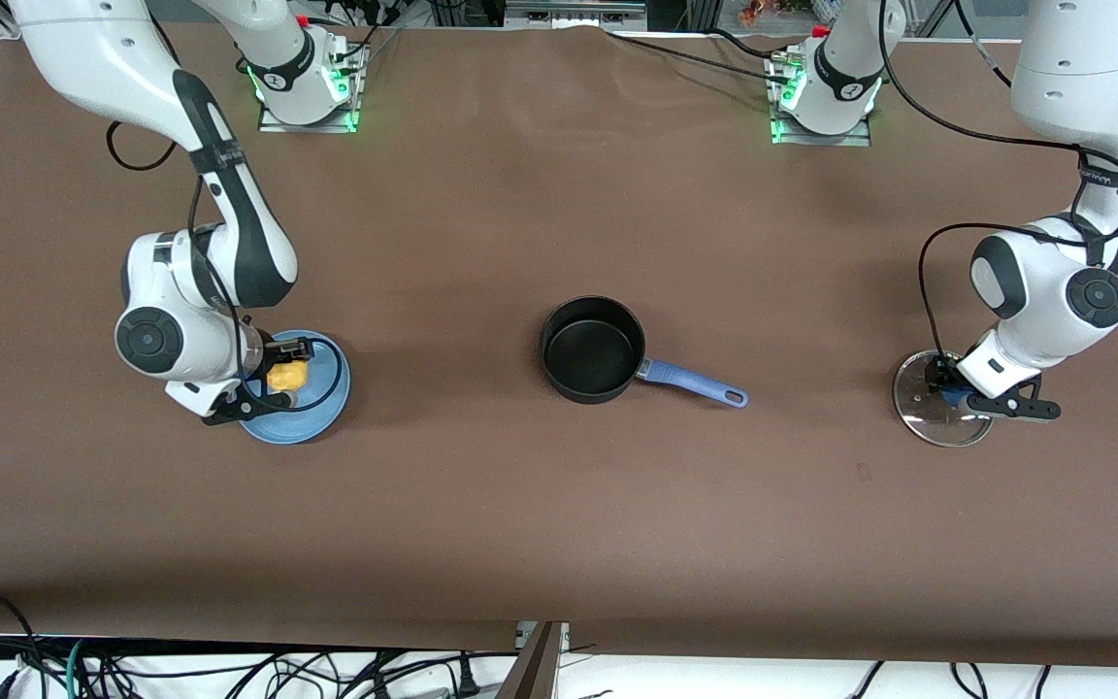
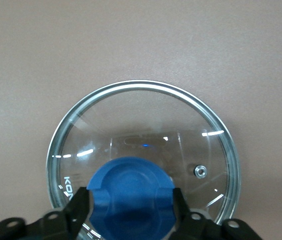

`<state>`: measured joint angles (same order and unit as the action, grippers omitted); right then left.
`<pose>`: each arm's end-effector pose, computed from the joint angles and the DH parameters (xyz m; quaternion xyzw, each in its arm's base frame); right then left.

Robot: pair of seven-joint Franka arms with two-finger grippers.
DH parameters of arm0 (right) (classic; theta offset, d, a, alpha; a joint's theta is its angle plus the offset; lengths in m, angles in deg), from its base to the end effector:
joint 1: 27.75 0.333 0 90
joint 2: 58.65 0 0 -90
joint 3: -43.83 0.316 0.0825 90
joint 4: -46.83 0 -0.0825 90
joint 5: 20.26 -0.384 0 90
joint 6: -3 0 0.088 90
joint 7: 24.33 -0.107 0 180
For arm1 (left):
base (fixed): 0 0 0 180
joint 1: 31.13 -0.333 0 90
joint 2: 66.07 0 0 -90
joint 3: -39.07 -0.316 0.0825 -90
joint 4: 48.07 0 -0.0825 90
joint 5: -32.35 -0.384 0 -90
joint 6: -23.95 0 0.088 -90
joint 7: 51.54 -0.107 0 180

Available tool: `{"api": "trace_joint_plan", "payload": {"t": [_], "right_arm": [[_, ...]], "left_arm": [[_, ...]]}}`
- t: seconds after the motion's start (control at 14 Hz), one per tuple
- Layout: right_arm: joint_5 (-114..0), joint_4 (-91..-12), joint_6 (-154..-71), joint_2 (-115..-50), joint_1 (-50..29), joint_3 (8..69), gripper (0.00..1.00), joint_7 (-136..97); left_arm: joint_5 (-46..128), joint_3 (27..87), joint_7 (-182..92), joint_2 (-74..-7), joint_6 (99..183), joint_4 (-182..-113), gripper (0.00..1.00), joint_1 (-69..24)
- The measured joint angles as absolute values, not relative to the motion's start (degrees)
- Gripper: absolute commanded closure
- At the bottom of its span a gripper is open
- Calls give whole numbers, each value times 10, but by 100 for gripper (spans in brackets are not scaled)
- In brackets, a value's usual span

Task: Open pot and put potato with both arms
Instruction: 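Set the lid down with the left gripper while the right gripper grasps potato, then carry the yellow potato with the right gripper over the saucepan and release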

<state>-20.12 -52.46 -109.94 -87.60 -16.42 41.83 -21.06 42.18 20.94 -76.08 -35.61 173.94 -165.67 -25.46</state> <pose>0.6258 0.1044 0.2704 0.9849 0.1104 -0.1323 0.0167 0.5851 0.1309 0.1927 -0.9973 0.0553 -0.0218 0.0424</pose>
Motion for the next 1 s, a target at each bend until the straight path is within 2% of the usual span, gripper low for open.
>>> {"api": "trace_joint_plan", "payload": {"t": [0.07, 0.14, 0.43, 0.57, 0.79, 0.93, 1.0], "right_arm": [[-207, -495, -1057, -872, -154, 419, 58, -227], [-222, -470, -1028, -869, -139, 421, 57, -251], [-295, -420, -1002, -871, -52, 426, 57, -392], [-334, -393, -1008, -888, 0, 432, 57, -486], [-342, -356, -1087, -930, 80, 434, 49, -629], [-343, -342, -1141, -956, 116, 435, 48, -685], [-343, -340, -1169, -967, 129, 435, 44, -705]], "left_arm": [[430, 209, -761, -359, 1718, -1647, 0, -255], [435, 210, -760, -366, 1658, -1621, 0, -255], [435, 211, -699, -406, 1333, -1425, 0, -252], [418, 212, -652, -422, 1214, -1335, 0, -248], [409, 214, -594, -445, 1106, -1255, 0, -246], [407, 228, -557, -463, 1071, -1233, 0, -246], [396, 243, -540, -472, 1064, -1229, 0, -245]]}}
